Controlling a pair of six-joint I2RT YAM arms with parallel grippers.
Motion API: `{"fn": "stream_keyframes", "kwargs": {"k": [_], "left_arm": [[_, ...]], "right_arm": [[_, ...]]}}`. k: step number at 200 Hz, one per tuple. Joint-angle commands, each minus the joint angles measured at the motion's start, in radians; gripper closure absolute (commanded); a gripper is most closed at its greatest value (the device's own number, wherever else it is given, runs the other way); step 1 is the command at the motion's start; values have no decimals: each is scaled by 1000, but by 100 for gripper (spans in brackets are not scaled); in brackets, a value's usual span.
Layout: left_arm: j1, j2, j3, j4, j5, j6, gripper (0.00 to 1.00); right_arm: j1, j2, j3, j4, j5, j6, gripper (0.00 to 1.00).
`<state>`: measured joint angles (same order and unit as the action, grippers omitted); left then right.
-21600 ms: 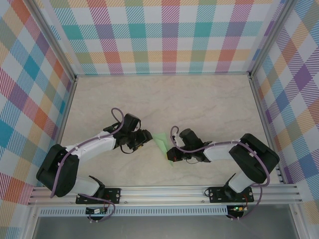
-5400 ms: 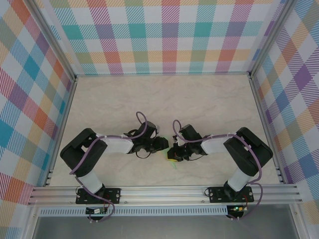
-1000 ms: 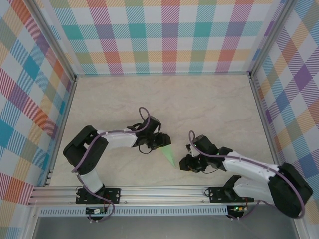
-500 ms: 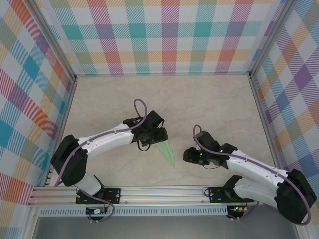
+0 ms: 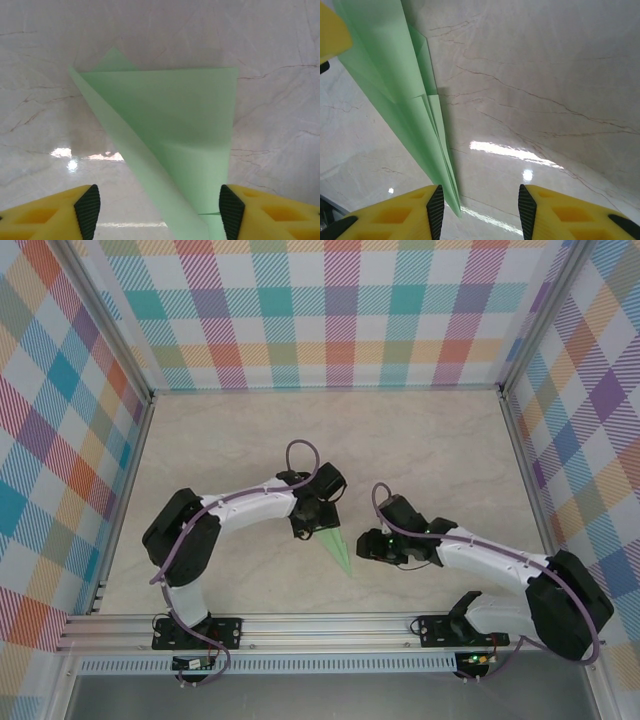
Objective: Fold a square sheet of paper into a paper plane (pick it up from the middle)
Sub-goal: Fold the wing for the fifth time at the center of the table, then turn over the paper plane at the center of the table.
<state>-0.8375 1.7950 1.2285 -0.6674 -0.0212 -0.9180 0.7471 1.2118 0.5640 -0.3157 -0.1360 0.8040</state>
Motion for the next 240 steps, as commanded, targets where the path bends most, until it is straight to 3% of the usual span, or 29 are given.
{"fn": "stream_keyframes", "kwargs": {"k": [1,30,79,102,176,240], "left_arm": [[-16,-81,-67,-19,-31,-20,42],[-14,-152,-134,-8,-37,-21,54],[-13,-195,-203,24,-15,-24,61],[-12,-205,-222,32,-13,-22,64],[-12,-231,-266,61,-16,-33,64],[-14,-256,-302,117,1,-40,62]], "right_arm": [[-2,35,38,68,-50,-3,53],[-2,104,74,91,-82,-15,53],[-1,206,117,154,-172,-47,48],[-2,253,148,129,-157,-77,43],[-1,377,208,153,-212,-116,40],[8,348,188,207,-275,-144,52]]}}
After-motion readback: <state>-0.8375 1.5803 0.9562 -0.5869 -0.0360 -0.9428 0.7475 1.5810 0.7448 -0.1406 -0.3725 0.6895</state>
